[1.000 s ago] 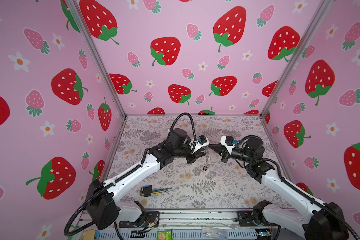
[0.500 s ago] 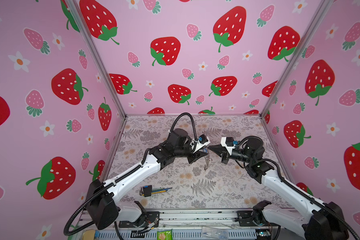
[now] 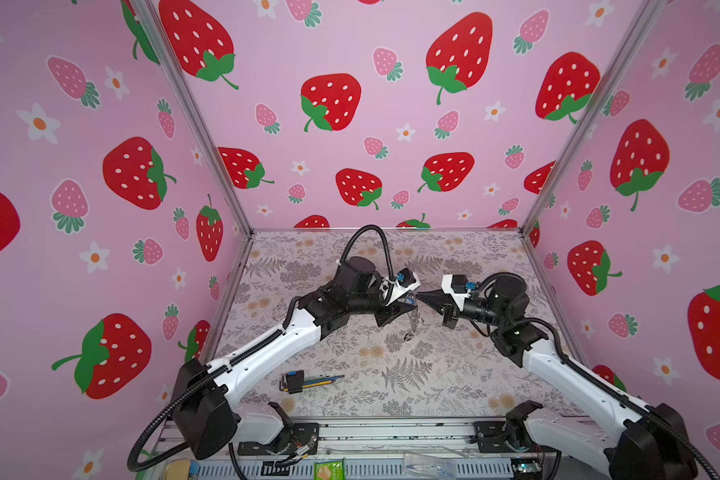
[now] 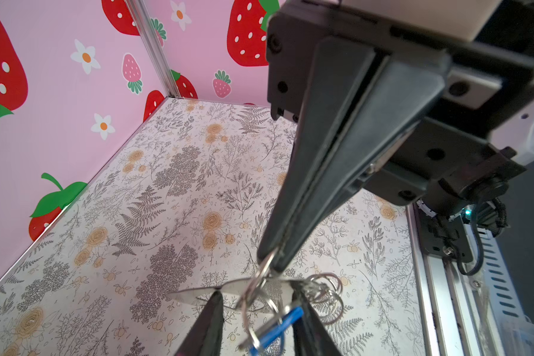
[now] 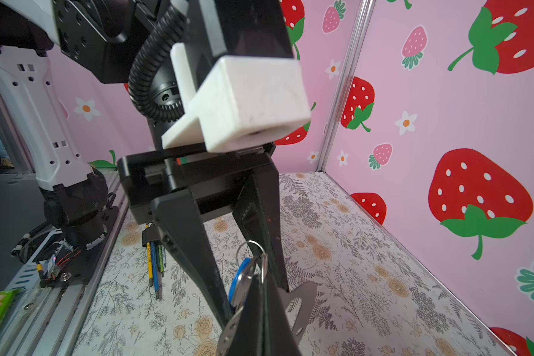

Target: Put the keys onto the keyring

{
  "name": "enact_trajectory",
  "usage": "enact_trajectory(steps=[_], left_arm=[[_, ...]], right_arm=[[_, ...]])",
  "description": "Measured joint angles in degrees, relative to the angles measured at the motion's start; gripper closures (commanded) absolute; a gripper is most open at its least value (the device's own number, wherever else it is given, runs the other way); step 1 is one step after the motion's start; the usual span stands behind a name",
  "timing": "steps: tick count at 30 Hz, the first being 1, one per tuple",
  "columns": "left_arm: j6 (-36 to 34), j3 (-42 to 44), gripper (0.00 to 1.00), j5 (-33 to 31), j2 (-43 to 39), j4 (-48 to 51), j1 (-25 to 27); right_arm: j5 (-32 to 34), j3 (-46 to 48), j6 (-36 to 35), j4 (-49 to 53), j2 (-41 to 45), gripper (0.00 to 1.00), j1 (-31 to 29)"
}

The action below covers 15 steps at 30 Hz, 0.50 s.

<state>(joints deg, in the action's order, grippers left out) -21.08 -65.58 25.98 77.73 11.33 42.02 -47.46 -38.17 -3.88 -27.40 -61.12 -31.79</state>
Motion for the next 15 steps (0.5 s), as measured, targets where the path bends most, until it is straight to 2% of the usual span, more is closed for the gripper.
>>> enact_trajectory(steps=[15], left_arm=[[2.0,0.0,0.59,-1.6,0.0,-0.9,0.0]], right_arm=[[1.6,0.3,0.1,0.0,0.0,1.0,0.0]])
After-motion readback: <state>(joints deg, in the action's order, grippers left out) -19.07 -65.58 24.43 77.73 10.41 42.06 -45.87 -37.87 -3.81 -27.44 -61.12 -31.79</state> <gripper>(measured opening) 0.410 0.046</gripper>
